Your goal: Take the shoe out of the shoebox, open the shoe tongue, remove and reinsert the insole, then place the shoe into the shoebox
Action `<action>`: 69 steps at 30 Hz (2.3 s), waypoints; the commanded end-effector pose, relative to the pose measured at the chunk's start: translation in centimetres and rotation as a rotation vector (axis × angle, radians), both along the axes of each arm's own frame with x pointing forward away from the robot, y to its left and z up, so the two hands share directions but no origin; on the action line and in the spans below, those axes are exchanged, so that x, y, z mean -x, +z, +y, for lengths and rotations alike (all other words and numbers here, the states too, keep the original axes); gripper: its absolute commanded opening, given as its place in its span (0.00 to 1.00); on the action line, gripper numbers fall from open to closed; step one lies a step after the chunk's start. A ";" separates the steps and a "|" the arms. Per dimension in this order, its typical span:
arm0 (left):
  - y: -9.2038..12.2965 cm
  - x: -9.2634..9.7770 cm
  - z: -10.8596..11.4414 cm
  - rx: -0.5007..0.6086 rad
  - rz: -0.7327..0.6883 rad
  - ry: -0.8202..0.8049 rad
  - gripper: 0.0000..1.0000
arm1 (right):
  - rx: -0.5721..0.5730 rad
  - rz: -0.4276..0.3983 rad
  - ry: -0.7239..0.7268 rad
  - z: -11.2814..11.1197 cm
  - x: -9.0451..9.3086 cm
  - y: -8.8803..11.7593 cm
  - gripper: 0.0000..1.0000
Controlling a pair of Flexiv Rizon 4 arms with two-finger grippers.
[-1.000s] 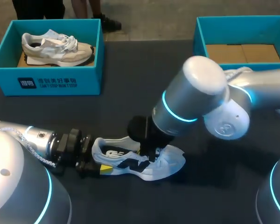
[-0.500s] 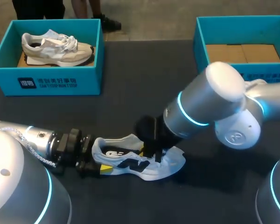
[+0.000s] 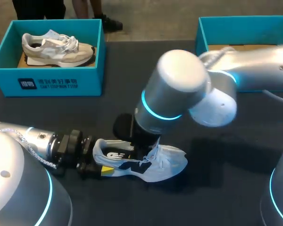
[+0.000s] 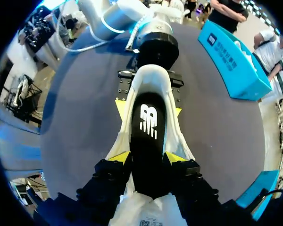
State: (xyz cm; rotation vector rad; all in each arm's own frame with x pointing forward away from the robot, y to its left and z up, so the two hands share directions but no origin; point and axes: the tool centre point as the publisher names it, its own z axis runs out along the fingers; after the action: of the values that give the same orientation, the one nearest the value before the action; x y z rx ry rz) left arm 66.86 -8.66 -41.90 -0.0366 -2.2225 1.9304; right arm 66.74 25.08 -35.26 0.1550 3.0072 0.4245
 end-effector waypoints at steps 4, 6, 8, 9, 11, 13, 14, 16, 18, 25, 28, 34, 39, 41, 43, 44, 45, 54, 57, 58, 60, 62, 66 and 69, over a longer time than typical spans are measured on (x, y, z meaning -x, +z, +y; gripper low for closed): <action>-0.2 -0.1 -0.1 -0.002 0.000 0.003 0.00 | 0.222 0.016 -0.089 0.7 0.1 -1.3 0.42; -0.2 -0.1 -0.1 -0.002 0.000 0.003 0.00 | 0.224 0.013 -0.101 0.3 0.0 -1.6 0.43; -0.2 -0.1 -0.1 -0.002 0.000 0.003 0.00 | 0.235 0.014 -0.120 -0.1 -0.1 -1.9 0.43; -0.2 -0.1 -0.1 -0.002 0.000 0.003 0.00 | 0.227 0.009 -0.127 -0.4 -0.2 -2.0 0.43; -0.2 -0.1 -0.1 -0.002 0.000 0.003 0.00 | 0.229 0.004 -0.138 -0.9 -0.4 -2.1 0.43; -0.2 -0.1 -0.1 -0.002 0.000 0.003 0.00 | 0.234 -0.004 -0.148 -1.0 -0.6 -2.1 0.44; -0.2 -0.1 -0.1 -0.002 0.000 0.003 0.00 | 0.232 -0.008 -0.149 -1.1 -0.7 -2.1 0.44; -0.2 -0.1 -0.1 -0.002 0.000 0.003 0.00 | 0.232 -0.014 -0.152 -1.1 -0.8 -2.3 0.44; -0.2 -0.1 -0.1 -0.002 0.000 0.003 0.00 | 0.225 -0.020 -0.152 -1.2 -1.0 -2.5 0.45; -0.2 -0.1 -0.1 -0.002 0.000 0.003 0.00 | 0.216 -0.006 -0.181 -1.6 -1.0 -3.9 0.45; -0.2 -0.1 -0.1 -0.002 0.000 0.003 0.00 | 0.222 0.012 -0.190 -1.6 -1.0 -4.5 0.44; -0.2 -0.1 -0.1 -0.002 0.000 0.003 0.00 | 0.234 0.052 -0.193 -2.0 -1.4 -5.4 0.45; -0.2 -0.1 -0.1 -0.002 0.000 0.003 0.00 | 0.239 0.117 -0.160 -1.3 -1.6 -5.8 0.44; -0.2 -0.1 -0.1 -0.002 0.000 0.003 0.00 | 0.239 0.138 -0.151 -1.1 -1.4 -5.9 0.44; -0.2 -0.1 -0.1 -0.002 0.000 0.003 0.00 | 0.230 0.147 -0.144 -1.1 -1.0 -6.0 0.43; -0.2 -0.1 -0.1 -0.002 0.000 0.003 0.00 | 0.236 0.164 -0.145 -1.2 -0.8 -6.1 0.43; -0.2 -0.1 -0.1 -0.002 0.000 0.003 0.00 | 0.234 0.170 -0.142 -1.2 -0.6 -6.2 0.43; -0.2 -0.1 -0.1 -0.002 0.000 0.003 0.00 | 0.239 0.227 -0.140 -1.6 0.8 -6.3 0.31; -0.2 -0.1 -0.1 -0.002 0.000 0.003 0.00 | 0.237 0.250 -0.129 -1.6 1.1 -6.3 0.24; -0.2 -0.1 -0.1 -0.002 0.000 0.003 0.00 | 0.236 0.265 -0.122 -1.6 1.1 -6.4 0.22; -0.2 -0.1 -0.1 -0.002 0.000 0.003 0.00 | 0.237 0.277 -0.112 -1.5 1.2 -6.5 0.12; -0.2 -0.1 -0.1 -0.002 0.000 0.003 0.00 | 0.232 0.285 -0.105 -1.4 1.2 -6.6 0.00; -0.2 -0.1 -0.1 -0.002 0.000 0.003 0.00 | 0.214 0.276 -0.104 -1.5 1.6 -6.1 0.00; -0.2 -0.1 -0.1 -0.002 0.000 0.003 0.00 | 0.167 0.241 -0.101 -1.9 1.8 -5.2 0.00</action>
State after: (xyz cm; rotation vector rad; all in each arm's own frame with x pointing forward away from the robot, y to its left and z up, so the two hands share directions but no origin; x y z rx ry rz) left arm 66.81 -8.62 -41.94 -0.0376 -2.2223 1.9306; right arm 66.28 23.84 -40.54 0.3643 3.2604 0.0887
